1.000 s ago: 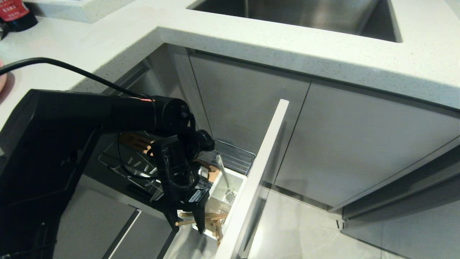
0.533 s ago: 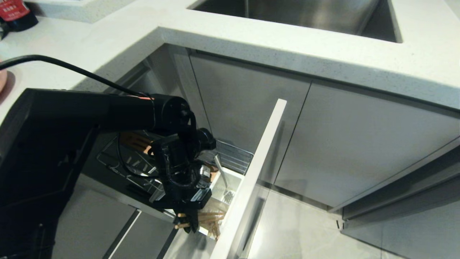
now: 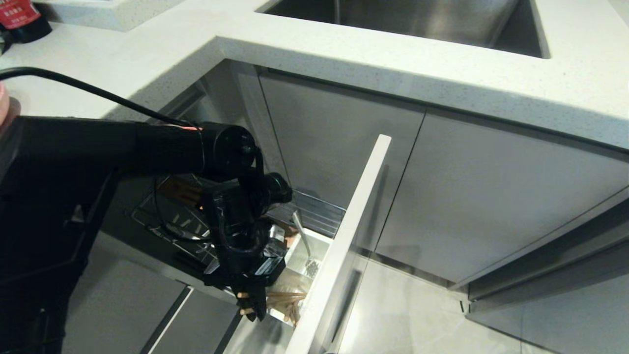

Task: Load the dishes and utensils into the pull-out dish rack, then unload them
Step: Take the chopsticks out of the cupboard

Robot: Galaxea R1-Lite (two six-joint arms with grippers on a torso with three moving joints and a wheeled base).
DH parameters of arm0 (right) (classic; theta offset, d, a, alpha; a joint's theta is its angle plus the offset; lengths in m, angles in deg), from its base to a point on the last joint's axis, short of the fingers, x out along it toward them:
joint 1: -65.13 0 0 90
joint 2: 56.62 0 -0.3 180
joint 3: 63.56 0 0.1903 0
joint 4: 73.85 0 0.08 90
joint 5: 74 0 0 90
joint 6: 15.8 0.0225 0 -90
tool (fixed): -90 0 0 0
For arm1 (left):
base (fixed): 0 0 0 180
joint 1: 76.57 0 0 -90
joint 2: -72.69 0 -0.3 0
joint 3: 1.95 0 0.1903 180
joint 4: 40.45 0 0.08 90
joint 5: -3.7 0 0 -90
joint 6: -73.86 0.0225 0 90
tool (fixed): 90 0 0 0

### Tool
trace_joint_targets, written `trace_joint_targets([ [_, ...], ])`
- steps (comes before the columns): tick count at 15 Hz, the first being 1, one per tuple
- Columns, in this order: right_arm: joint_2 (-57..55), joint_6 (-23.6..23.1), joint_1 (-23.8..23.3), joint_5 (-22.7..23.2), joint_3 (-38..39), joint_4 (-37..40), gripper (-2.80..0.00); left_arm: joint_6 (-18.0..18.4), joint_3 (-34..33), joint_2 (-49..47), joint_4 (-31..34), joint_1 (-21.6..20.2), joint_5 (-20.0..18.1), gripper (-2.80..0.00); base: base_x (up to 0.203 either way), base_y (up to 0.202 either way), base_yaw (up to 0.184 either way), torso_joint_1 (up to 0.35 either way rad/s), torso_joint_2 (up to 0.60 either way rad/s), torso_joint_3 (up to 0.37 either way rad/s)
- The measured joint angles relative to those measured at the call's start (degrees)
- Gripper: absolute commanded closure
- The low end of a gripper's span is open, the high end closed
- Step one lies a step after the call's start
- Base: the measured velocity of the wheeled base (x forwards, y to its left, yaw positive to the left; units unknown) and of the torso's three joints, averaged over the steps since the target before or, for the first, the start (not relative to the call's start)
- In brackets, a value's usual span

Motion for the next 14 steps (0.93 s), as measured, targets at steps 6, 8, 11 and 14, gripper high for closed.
trace_joint_targets([
  [6, 0.0, 0.0, 0.0, 0.0, 0.0, 0.0, 0.0, 0.2, -0.1, 4.9, 2.1, 0.5, 0.0, 0.0, 0.0, 0.0, 0.0, 0.0, 0.0, 0.0],
  [8, 0.0, 0.0, 0.0, 0.0, 0.0, 0.0, 0.0, 0.3, -0.1, 7.0, 3.4, 1.0, 0.2, 0.0, 0.0, 0.0, 0.0, 0.0, 0.0, 0.0],
  [11, 0.0, 0.0, 0.0, 0.0, 0.0, 0.0, 0.0, 0.3, -0.1, 10.7, 3.6, 2.2, 0.3, 0.0, 0.0, 0.0, 0.0, 0.0, 0.0, 0.0],
  [14, 0.0, 0.0, 0.0, 0.0, 0.0, 0.0, 0.0, 0.3, -0.1, 14.9, 3.6, 3.8, 0.3, 0.0, 0.0, 0.0, 0.0, 0.0, 0.0, 0.0],
])
